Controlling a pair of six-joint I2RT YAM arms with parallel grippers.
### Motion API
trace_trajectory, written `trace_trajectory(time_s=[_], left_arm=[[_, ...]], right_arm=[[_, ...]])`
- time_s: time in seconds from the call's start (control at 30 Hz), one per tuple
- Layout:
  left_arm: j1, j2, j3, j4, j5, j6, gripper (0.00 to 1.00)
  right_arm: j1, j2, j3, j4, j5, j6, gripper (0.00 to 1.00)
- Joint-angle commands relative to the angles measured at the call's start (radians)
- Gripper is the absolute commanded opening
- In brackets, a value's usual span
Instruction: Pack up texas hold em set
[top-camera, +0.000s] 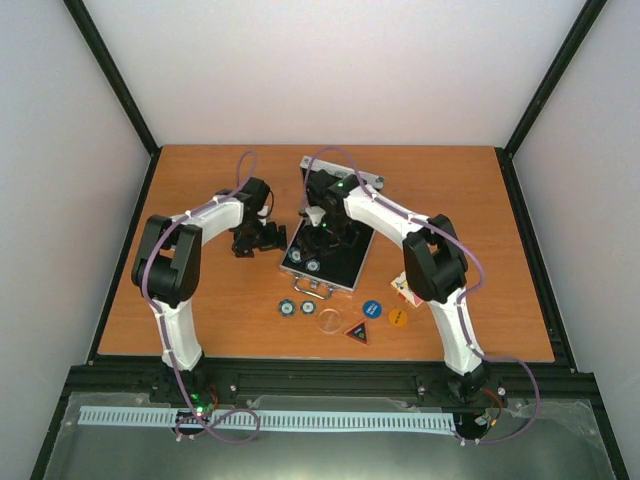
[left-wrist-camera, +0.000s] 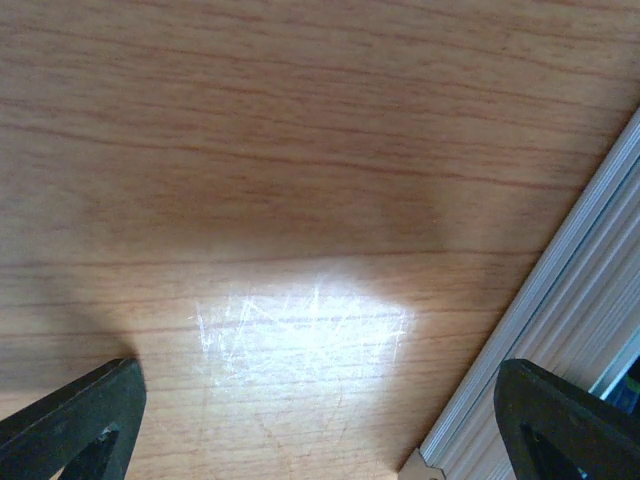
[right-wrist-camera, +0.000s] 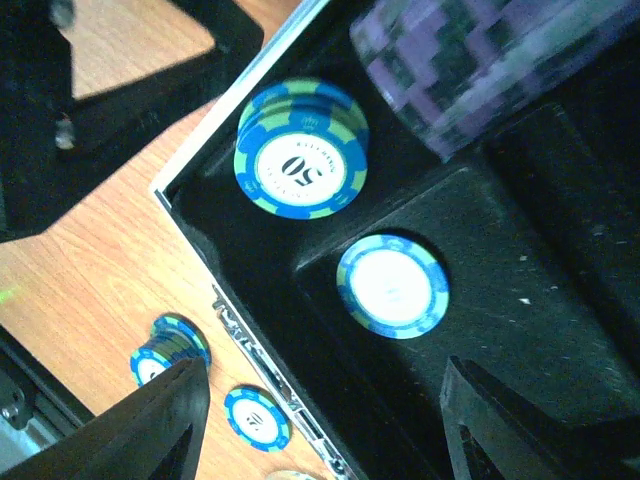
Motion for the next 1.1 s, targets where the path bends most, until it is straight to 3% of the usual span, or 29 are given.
trace_trajectory(time_s=[0.0, 0.47, 1.07], left_arm=[[0.007, 0.022, -0.05, 0.001, 0.009, 0.026, 0.99], [0.007, 0.034, -0.047, -0.001, 0.012, 0.033, 0.99], [0.007, 0.036, -0.029, -0.002, 0.023, 0.034, 0.99]], right_arm=[[0.02, 0.033, -0.004, -0.03, -0.067, -0.029, 0.65], [0.008, 0.056, -0.091, 0.048, -0.012, 0.018, 0.66], [-0.019, 0.153, -0.016, 0.049, 0.004, 0.042, 0.65]])
